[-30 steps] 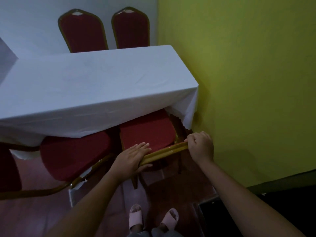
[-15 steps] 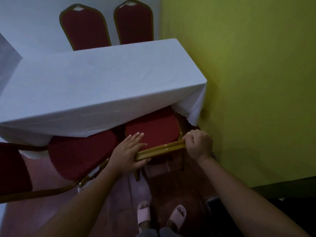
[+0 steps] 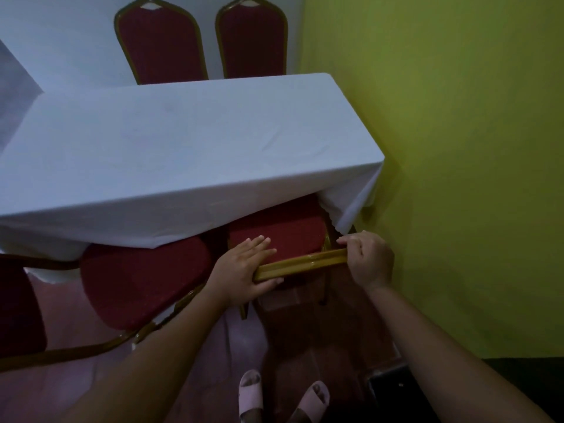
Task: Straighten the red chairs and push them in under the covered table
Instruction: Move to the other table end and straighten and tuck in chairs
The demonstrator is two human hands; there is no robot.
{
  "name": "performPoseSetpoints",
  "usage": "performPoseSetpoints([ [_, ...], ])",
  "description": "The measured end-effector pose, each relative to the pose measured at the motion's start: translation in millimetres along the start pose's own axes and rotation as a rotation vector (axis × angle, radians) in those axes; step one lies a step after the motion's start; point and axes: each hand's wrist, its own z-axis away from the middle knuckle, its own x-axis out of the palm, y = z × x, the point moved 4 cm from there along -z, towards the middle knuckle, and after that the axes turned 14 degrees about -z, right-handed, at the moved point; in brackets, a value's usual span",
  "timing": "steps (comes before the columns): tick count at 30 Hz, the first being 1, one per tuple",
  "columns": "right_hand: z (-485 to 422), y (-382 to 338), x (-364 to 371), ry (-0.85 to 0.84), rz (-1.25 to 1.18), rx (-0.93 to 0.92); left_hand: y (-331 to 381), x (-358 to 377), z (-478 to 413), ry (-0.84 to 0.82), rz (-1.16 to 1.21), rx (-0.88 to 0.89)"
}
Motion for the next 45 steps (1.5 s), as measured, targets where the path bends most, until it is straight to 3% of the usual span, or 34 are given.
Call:
performPoseSetpoints([
  [6, 15, -7, 14, 0.017, 0.008, 0.008, 33, -10, -16, 0.039, 0.066, -0.013],
  [13, -5, -8, 15, 0.08, 0.043, -0.053, 24, -8, -31, 0.07, 0.016, -0.055],
  [31, -31, 10, 12, 0.009, 0.101, -0.163, 23, -9, -36, -0.007, 0.063, -0.258],
  [36, -34, 16, 8, -0.022, 0.086, -0.175, 35, -7, -39, 0.073, 0.02, -0.35],
  [45, -31, 28, -7, -0.047, 0.039, -0.08, 53, -5, -42, 0.019, -0.034, -0.332],
])
